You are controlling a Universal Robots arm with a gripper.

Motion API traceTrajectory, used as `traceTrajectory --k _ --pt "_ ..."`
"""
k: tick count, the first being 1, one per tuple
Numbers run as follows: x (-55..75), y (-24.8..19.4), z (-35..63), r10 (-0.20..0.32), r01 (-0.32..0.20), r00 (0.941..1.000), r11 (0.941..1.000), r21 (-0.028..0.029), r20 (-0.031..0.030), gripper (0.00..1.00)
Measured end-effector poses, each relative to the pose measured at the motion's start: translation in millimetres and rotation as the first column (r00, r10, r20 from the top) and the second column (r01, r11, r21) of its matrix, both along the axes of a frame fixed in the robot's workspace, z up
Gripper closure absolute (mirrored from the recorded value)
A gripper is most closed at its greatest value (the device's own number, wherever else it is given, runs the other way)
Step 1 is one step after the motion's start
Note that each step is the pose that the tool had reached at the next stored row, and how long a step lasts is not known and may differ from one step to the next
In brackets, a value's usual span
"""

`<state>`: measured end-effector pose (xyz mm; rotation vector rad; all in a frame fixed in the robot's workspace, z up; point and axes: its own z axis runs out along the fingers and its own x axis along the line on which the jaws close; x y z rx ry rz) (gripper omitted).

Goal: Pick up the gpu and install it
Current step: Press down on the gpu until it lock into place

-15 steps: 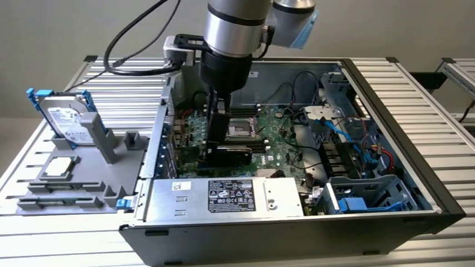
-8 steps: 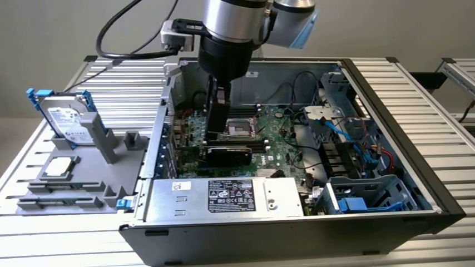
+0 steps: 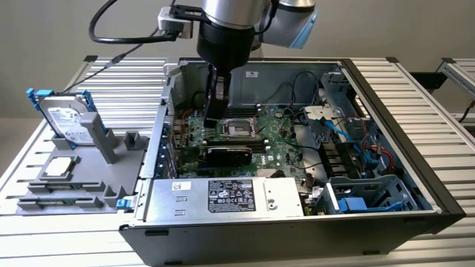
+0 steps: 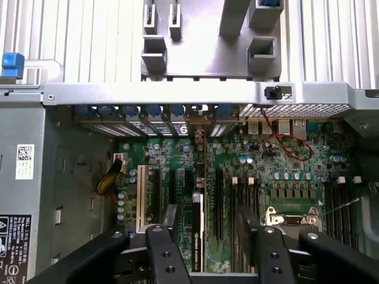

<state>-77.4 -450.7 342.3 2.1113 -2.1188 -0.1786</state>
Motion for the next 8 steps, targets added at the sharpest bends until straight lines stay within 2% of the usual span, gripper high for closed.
traceTrajectory --k 1,2,3,5,8 --pt "0.0 0.0 0.8 0.000 0.000 1.0000 1.0000 0.0005 0.0000 0.51" --pt "0.0 0.0 1.6 0.000 0.000 1.0000 1.0000 0.0012 -0.0001 0.63" --pt "0.0 0.0 2.3 0.000 0.000 1.0000 1.0000 0.0019 -0.0001 0.63" --pt "0.0 0.0 4.7 0.000 0.000 1.0000 1.0000 0.0039 -0.0001 0.75" --pt "0.0 0.0 6.9 0.000 0.000 1.0000 1.0000 0.0061 0.0000 0.80"
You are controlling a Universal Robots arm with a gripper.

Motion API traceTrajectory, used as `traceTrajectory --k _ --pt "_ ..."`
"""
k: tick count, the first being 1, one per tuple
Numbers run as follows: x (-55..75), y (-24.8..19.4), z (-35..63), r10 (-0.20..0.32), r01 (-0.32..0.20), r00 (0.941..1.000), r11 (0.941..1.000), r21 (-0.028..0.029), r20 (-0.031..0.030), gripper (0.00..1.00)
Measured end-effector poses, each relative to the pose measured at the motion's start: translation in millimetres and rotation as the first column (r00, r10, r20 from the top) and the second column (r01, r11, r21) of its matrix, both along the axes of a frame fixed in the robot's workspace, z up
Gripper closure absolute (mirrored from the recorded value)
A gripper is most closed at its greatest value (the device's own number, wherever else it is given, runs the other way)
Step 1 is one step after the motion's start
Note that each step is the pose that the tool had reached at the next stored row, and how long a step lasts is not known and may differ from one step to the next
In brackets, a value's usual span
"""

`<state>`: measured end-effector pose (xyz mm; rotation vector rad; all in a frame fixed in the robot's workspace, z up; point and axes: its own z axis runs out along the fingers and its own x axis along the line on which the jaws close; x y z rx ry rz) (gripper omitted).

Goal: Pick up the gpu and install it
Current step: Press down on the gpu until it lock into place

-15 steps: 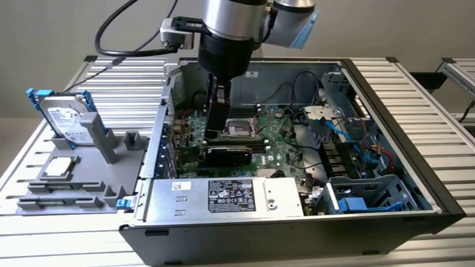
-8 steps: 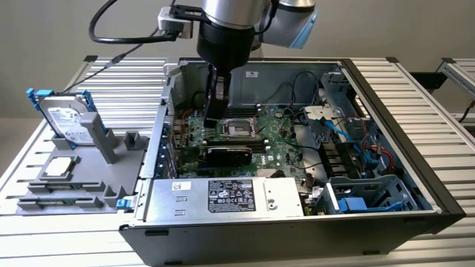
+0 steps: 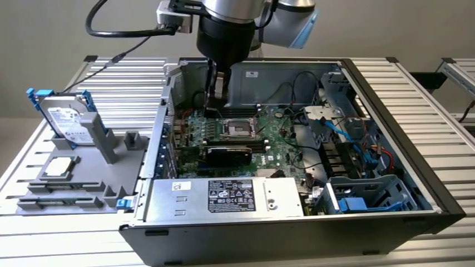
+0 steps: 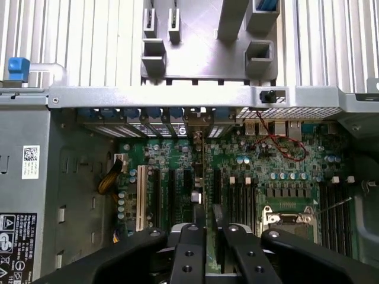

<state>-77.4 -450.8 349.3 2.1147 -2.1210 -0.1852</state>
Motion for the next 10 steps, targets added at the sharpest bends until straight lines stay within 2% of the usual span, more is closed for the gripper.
traceTrajectory --k 2,10 --pt "0.0 0.0 0.0 0.000 0.000 1.0000 1.0000 0.0001 0.0000 0.89" --pt "0.0 0.0 0.1 0.000 0.000 1.0000 1.0000 -0.0001 -0.0001 0.89"
